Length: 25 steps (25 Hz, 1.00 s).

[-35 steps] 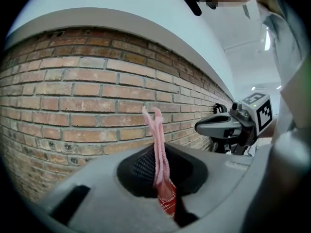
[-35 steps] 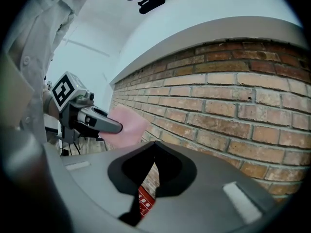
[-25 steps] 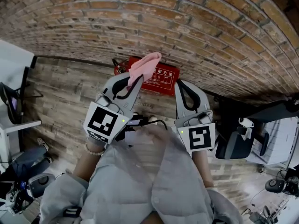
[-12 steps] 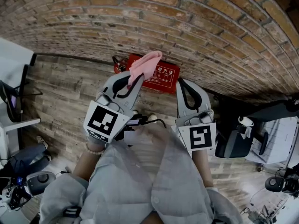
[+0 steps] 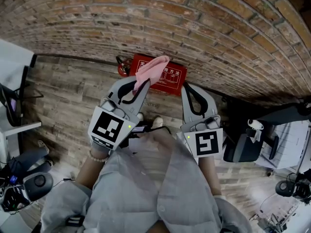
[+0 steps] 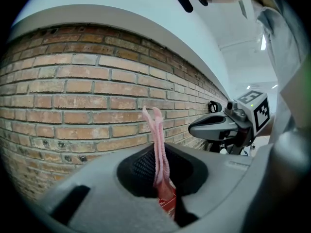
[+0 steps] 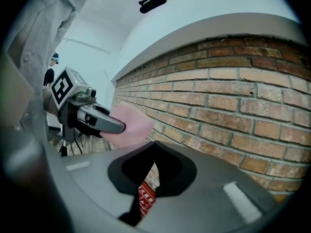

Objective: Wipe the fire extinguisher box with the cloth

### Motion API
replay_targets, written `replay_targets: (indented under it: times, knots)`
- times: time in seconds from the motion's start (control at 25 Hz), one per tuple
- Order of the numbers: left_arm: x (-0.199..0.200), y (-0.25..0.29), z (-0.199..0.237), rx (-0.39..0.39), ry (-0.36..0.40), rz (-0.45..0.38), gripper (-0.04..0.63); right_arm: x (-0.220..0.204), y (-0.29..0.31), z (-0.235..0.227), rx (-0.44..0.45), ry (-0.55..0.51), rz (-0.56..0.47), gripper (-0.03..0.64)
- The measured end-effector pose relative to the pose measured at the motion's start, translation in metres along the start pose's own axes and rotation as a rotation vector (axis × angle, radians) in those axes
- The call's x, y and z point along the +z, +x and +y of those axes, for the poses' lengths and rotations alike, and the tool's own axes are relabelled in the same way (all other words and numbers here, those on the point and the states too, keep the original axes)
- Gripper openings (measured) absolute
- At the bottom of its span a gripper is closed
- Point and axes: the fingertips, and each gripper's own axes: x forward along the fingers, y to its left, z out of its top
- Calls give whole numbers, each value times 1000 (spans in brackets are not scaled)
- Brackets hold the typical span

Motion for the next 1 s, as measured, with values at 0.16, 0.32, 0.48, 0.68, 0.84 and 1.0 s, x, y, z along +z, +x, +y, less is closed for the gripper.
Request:
replay_targets:
  times: [0.16, 0.32, 0.48, 0.68, 0.84, 1.0]
  knots:
    - [-2, 1, -2, -7, -2, 4, 12, -3, 0, 1, 2, 6, 6, 6]
    - [-3, 4, -2, -12, 5, 4, 12, -3, 2, 0, 4, 1, 3, 6]
    - [-3, 6, -2, -16, 12, 5, 12, -3, 4, -1, 4, 0, 5, 8]
    - [-1, 7, -3, -19, 0, 2, 12, -3, 4, -2, 1, 0, 10, 8]
    - [0, 10, -4, -21, -3, 1, 12, -3, 4, -4, 4, -7, 15, 6]
    - [-1, 10, -2, -24, 7, 4, 12, -3, 6, -4, 3, -6, 19, 6]
